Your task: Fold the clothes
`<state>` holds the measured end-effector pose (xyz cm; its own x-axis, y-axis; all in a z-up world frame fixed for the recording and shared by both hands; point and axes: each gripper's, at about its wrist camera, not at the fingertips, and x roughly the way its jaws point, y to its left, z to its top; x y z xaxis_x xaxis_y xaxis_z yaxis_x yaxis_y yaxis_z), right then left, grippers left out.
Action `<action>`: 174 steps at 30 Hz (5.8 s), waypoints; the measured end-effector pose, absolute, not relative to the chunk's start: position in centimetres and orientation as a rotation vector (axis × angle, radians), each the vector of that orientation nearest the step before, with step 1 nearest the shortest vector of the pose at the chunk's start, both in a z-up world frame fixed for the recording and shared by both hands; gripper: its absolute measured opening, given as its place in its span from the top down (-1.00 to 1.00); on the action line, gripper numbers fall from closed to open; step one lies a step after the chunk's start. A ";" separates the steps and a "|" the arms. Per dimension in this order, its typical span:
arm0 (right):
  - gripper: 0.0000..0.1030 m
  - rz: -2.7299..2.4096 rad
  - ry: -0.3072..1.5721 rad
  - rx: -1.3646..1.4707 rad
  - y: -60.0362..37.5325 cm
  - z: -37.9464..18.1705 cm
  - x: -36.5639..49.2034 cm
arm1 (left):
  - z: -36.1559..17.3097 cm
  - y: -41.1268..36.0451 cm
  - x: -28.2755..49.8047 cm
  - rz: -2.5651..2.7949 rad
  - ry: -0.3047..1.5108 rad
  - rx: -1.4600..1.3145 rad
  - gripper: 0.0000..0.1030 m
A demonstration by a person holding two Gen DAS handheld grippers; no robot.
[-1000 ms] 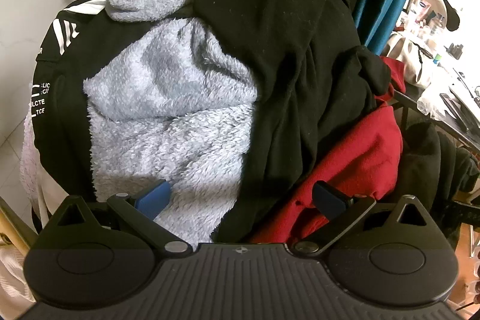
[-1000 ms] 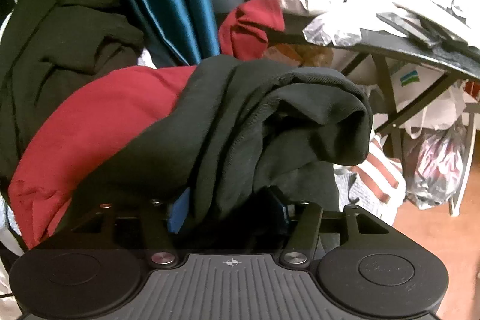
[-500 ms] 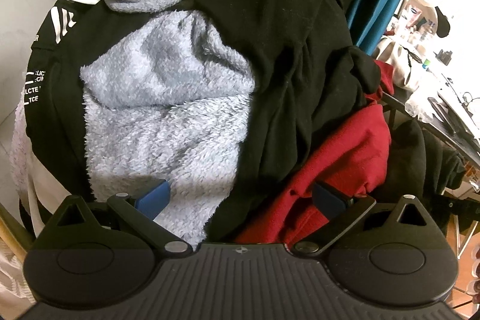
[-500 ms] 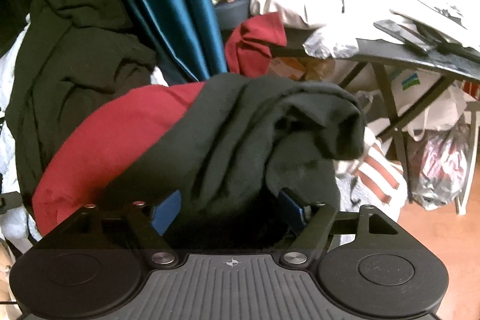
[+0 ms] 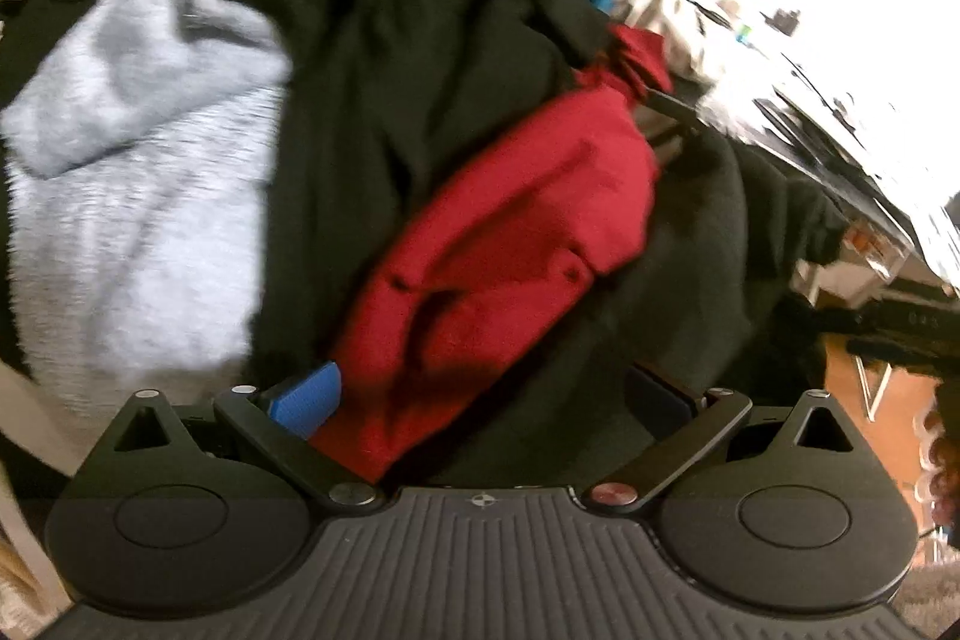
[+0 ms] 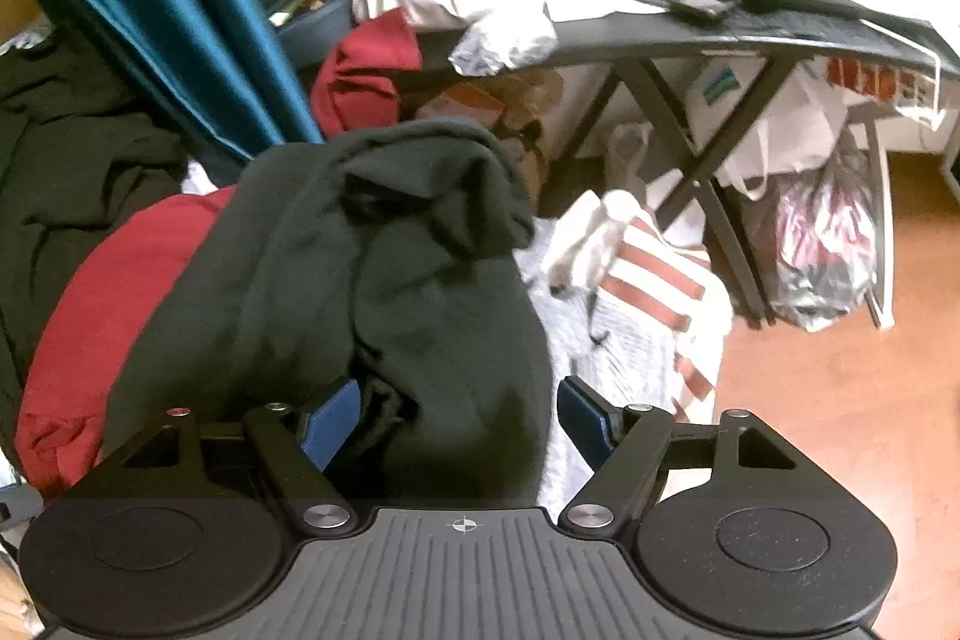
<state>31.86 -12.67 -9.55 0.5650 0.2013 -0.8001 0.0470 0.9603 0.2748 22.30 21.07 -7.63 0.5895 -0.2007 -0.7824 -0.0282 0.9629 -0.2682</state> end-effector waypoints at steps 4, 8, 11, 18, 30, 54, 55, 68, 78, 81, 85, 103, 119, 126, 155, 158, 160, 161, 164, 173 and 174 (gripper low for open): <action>-0.37 0.089 0.973 0.287 -13.0 -9.7 31.3 | -7.8 20.3 22.4 -0.123 0.952 -0.254 -0.99; -0.39 0.086 0.970 0.291 -13.1 -9.8 31.1 | -8.0 20.4 22.2 -0.114 0.957 -0.279 -0.99; -0.49 0.080 0.972 0.313 -13.2 -9.9 31.2 | -8.1 20.8 21.9 -0.093 0.955 -0.277 -0.99; -0.45 0.113 0.979 0.342 -12.5 -10.8 30.9 | -8.1 22.1 21.6 -0.021 0.952 -0.299 -0.99; -0.41 0.121 1.003 0.347 -12.3 -11.2 30.7 | -8.6 20.6 21.6 -0.095 0.980 -0.272 -0.99; -0.42 0.133 1.016 0.343 -12.0 -11.2 31.5 | -8.4 20.5 22.3 -0.083 0.964 -0.245 -0.99; -0.42 0.133 1.016 0.343 -12.0 -11.1 31.6 | -8.3 20.6 22.3 -0.075 0.961 -0.238 -0.99; -0.68 0.217 0.882 0.279 -9.7 -6.8 31.9 | -3.6 27.8 23.6 0.160 0.765 -0.199 -0.99; -0.98 0.306 0.880 0.103 -2.1 -6.0 34.4 | -5.3 30.6 26.4 0.232 0.831 -0.119 -1.00; -0.98 0.298 0.931 0.039 0.2 -7.2 35.1 | -6.2 31.6 26.7 0.200 0.846 -0.190 -1.00; -0.98 0.264 0.968 -0.013 2.0 -8.7 35.4 | -7.3 33.9 27.1 0.135 0.879 -0.327 -1.00; -0.99 0.154 0.982 -0.036 3.3 -11.8 35.3 | -8.8 34.5 27.1 0.058 0.840 -0.329 -1.00; -0.99 0.170 1.006 -0.044 3.3 -11.8 35.4 | -7.1 33.4 24.5 0.022 0.818 -0.274 -1.00; -0.99 0.197 1.023 0.016 2.4 -11.0 35.6 | -3.9 31.2 20.9 0.006 0.694 -0.199 -0.81; -0.99 0.204 0.966 0.100 -0.4 -10.3 33.4 | -5.0 23.9 24.4 -0.330 0.794 -0.018 0.82; -0.98 0.200 0.947 0.100 -0.4 -9.5 33.3 | -2.8 24.7 23.3 -0.344 0.730 -0.088 0.83; -0.98 0.210 0.906 0.085 -0.3 -8.6 33.2 | -1.8 24.9 22.8 -0.341 0.696 -0.124 0.83; -0.98 0.215 0.883 0.076 -0.2 -8.1 33.1 | -1.6 25.0 22.7 -0.339 0.686 -0.147 0.83; -0.98 0.265 0.826 0.020 0.7 -7.0 33.1 | -1.3 25.3 23.1 -0.332 0.678 -0.193 0.83; -0.98 0.483 0.716 -0.257 6.4 -7.4 32.9 | -1.1 25.3 23.0 -0.323 0.678 -0.208 0.83; -0.98 0.484 0.699 -0.291 7.1 -7.5 33.1 | -1.1 25.3 22.9 -0.325 0.678 -0.209 0.83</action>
<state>33.07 7.08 -7.53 0.6621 0.3261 -0.6747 -0.5161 0.8512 -0.0951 22.89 25.28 -1.11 0.7314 -0.3598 -0.5794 0.2253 0.9293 -0.2928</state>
